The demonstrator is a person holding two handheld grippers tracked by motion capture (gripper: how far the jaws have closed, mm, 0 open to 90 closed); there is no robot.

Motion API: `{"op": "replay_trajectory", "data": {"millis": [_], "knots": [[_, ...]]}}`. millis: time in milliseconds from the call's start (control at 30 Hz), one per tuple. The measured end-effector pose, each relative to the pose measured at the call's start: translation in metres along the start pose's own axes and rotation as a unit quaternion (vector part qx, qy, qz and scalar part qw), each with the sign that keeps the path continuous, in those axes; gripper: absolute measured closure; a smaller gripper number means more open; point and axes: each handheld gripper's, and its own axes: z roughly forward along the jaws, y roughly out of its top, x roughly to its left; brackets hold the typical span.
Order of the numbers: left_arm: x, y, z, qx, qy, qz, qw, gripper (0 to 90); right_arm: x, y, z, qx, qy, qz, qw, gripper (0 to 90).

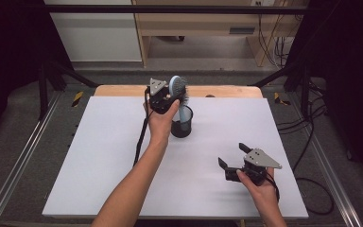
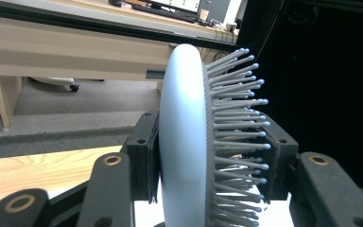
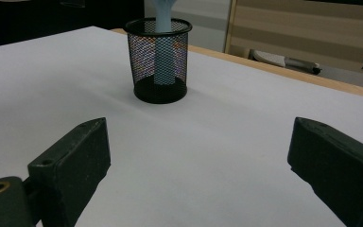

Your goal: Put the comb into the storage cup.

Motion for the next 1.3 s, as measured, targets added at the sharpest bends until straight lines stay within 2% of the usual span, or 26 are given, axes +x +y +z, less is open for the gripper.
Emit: {"op": "replay_trajectory", "data": {"millis": [1300], "knots": [[0.0036, -0.0083, 0.0006, 0.006, -0.004, -0.008, 0.9999, 50.1, 0.0018, -0.0007, 0.0012, 0.004, 0.002, -0.002, 1.0, 6.6]]}}
